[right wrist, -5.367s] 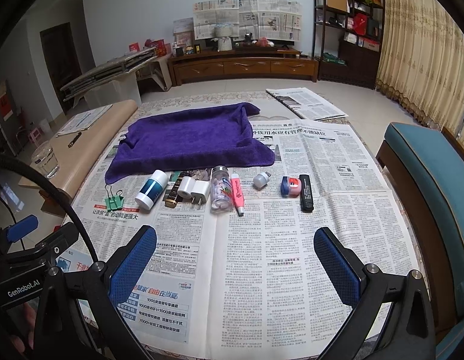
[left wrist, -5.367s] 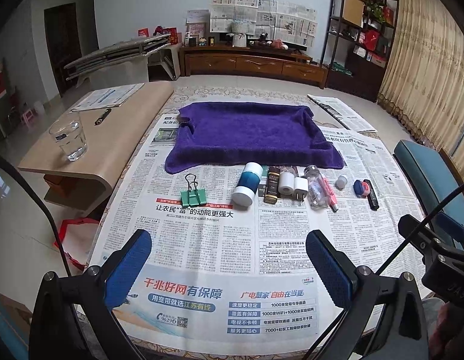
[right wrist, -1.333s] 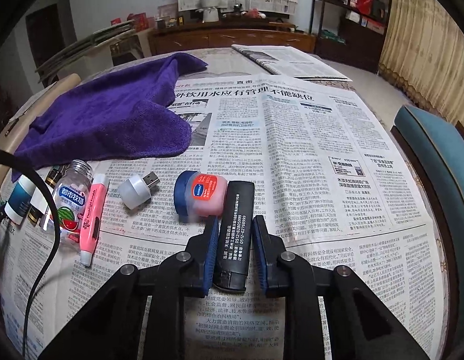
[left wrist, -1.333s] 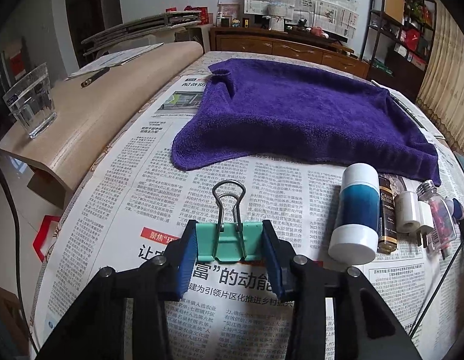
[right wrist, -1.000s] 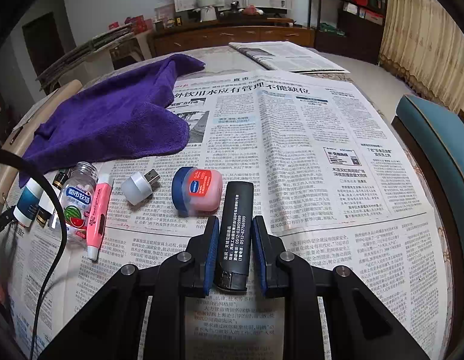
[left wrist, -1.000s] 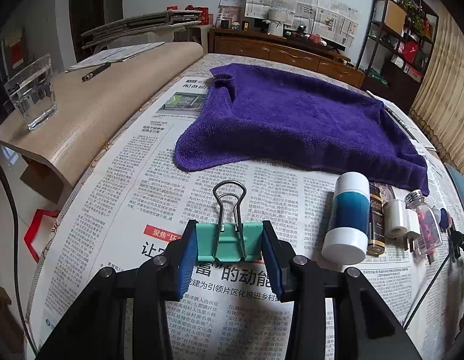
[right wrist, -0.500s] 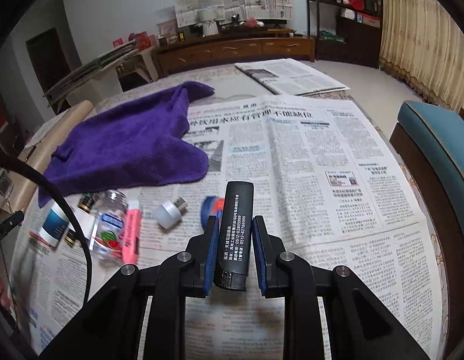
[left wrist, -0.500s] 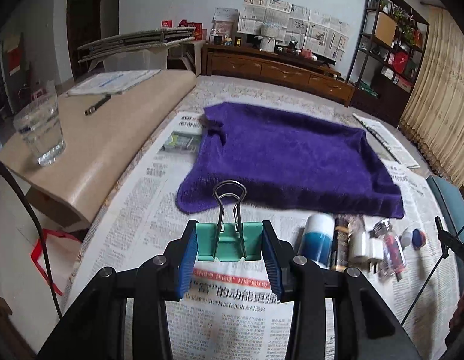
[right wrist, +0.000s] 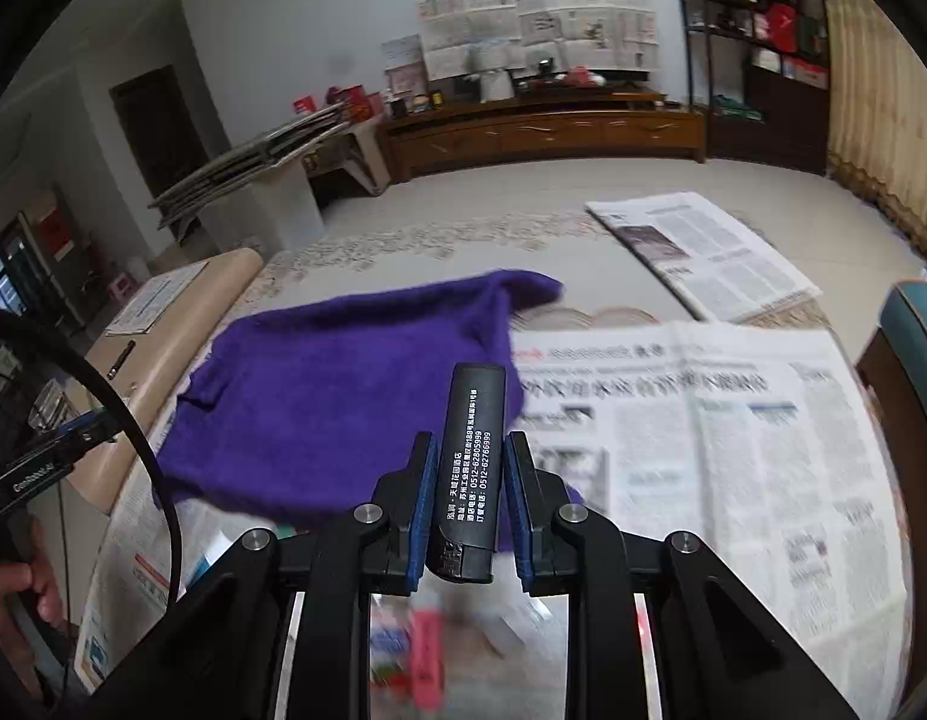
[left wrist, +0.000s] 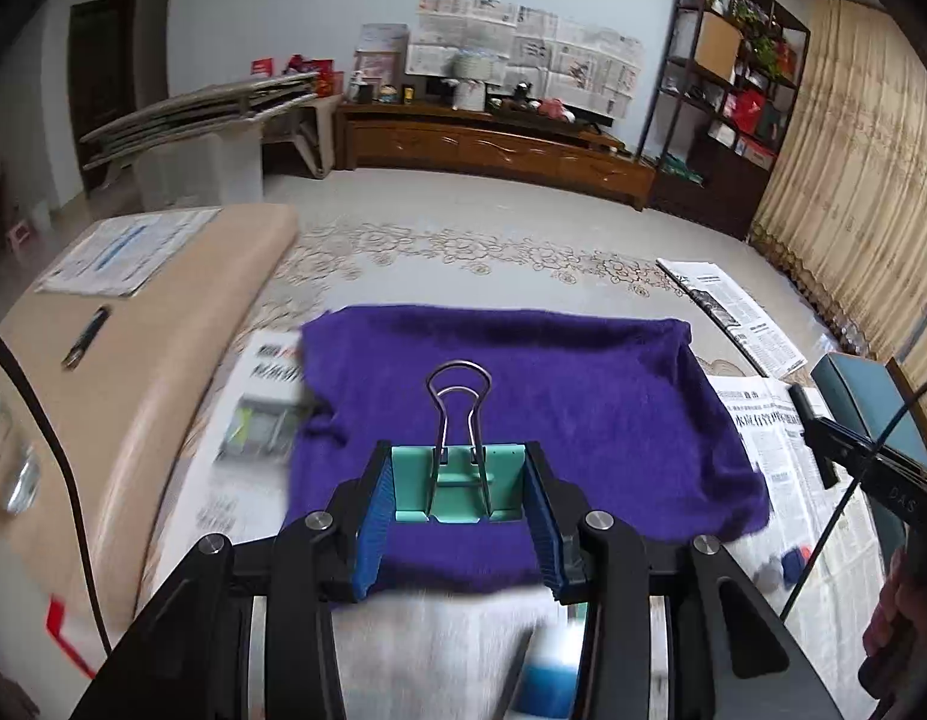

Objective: Organize rigid objects
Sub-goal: 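Carry the clip and black stick onto the purple towel and open both tools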

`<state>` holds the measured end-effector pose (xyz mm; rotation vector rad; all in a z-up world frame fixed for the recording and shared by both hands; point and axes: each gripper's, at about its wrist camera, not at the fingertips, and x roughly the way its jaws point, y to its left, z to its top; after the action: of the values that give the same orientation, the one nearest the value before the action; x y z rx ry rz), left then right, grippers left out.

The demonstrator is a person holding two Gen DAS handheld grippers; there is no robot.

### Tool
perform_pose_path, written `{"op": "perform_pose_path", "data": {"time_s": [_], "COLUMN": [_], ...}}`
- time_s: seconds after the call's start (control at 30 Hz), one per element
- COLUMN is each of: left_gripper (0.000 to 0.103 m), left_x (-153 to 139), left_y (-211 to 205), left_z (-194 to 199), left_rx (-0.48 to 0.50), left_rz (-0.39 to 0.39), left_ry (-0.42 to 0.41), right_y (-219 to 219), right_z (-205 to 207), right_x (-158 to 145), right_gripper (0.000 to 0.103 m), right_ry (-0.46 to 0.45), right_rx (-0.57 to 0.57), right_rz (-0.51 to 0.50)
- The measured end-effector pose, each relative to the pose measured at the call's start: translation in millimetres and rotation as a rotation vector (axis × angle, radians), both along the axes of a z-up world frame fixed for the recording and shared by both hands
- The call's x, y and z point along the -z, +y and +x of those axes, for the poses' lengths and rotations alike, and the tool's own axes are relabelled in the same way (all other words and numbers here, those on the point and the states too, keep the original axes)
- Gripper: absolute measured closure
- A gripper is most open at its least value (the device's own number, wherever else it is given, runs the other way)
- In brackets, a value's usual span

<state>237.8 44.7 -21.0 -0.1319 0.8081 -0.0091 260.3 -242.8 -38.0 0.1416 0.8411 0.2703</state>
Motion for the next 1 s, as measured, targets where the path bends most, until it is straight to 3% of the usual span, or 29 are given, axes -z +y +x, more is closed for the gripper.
{"op": "perform_pose_path", "data": {"time_s": [0.23, 0.5, 1.0], "left_gripper": [0.064, 0.064, 0.064], "left_x": [27.0, 67.6, 99.1], "left_y": [-9.2, -18.0, -23.3], "left_z": [73.1, 123.7, 151.7], "left_rx": [0.04, 0.059, 0.092], "left_rz": [-0.018, -0.009, 0.054], "left_ry": [0.051, 0.12, 0.239], "right_y": [45.9, 85.0, 103.5], "right_z": [69.3, 125.2, 143.2], "right_x": [19.9, 61.8, 93.2], "right_gripper": [0.08, 0.08, 0.08], "right_ry": [0.045, 0.134, 0.206], "right_rx": [-0.079, -0.128, -0.171], "right_rz": [-0.005, -0.053, -0.156]}}
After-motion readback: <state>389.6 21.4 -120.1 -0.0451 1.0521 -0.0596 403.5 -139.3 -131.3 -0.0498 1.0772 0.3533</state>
